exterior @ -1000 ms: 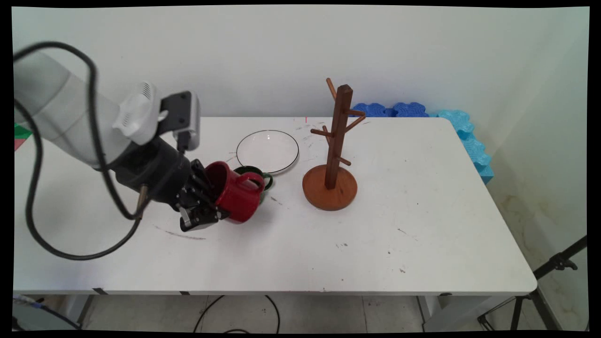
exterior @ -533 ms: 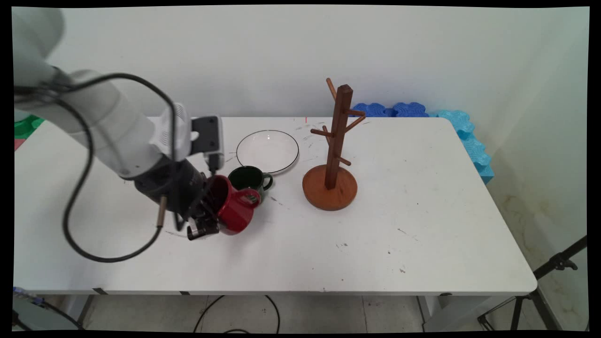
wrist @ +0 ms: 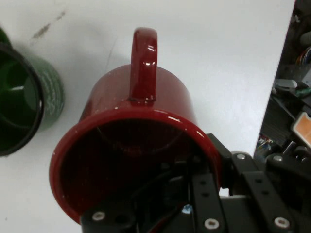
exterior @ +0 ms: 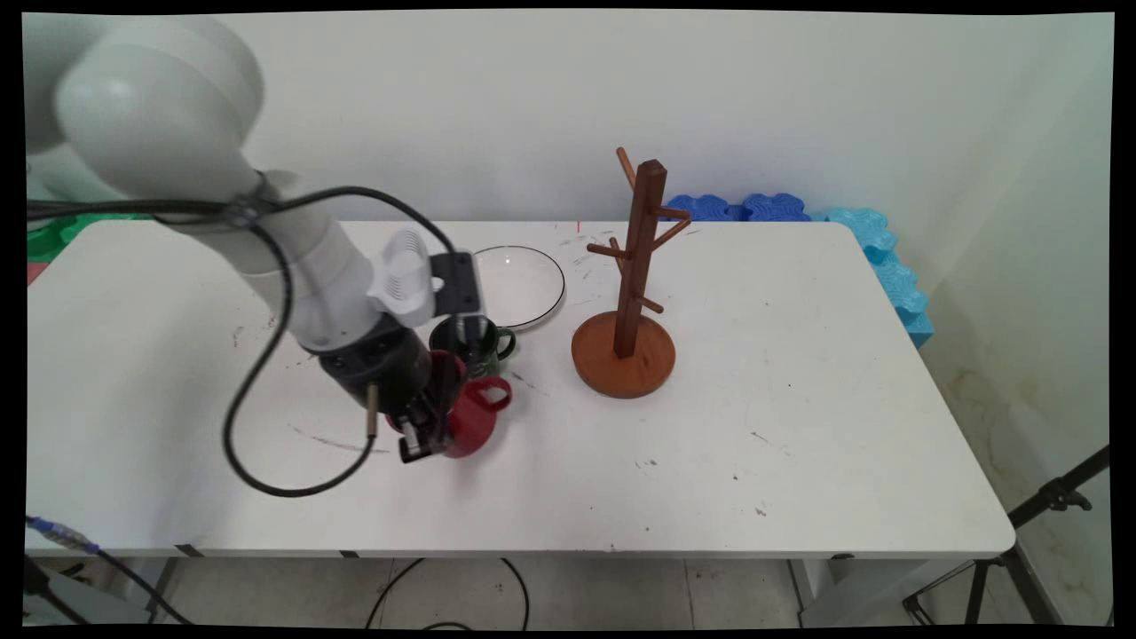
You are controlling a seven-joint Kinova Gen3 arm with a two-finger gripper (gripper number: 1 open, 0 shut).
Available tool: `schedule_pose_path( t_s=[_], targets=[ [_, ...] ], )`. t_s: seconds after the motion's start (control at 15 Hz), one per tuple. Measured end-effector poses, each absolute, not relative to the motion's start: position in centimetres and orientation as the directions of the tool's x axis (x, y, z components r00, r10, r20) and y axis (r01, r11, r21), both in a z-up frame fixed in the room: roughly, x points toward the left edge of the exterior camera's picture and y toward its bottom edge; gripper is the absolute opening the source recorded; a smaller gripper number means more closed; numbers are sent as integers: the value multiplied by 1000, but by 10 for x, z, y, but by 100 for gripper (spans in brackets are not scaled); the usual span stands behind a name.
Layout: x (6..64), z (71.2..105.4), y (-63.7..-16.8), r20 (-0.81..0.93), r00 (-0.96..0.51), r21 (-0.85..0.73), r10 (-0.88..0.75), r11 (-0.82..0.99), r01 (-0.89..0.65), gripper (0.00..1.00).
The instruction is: Place the picked object on the table
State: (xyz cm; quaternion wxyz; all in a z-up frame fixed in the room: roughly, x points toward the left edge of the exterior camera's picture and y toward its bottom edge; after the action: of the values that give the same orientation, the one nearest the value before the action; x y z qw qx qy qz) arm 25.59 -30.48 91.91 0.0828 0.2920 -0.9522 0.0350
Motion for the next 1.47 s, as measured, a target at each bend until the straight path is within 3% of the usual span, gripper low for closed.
schedule_pose_path(
  t_s=[1.27, 1.33, 1.47],
  targets=[
    [212, 873, -348, 161, -793, 30, -587, 806, -591, 0],
    [210, 872, -349, 162, -792, 32, -588, 806, -592, 100],
    [208, 869, -352, 165, -790, 36, -590, 804, -593, 100]
  ],
)
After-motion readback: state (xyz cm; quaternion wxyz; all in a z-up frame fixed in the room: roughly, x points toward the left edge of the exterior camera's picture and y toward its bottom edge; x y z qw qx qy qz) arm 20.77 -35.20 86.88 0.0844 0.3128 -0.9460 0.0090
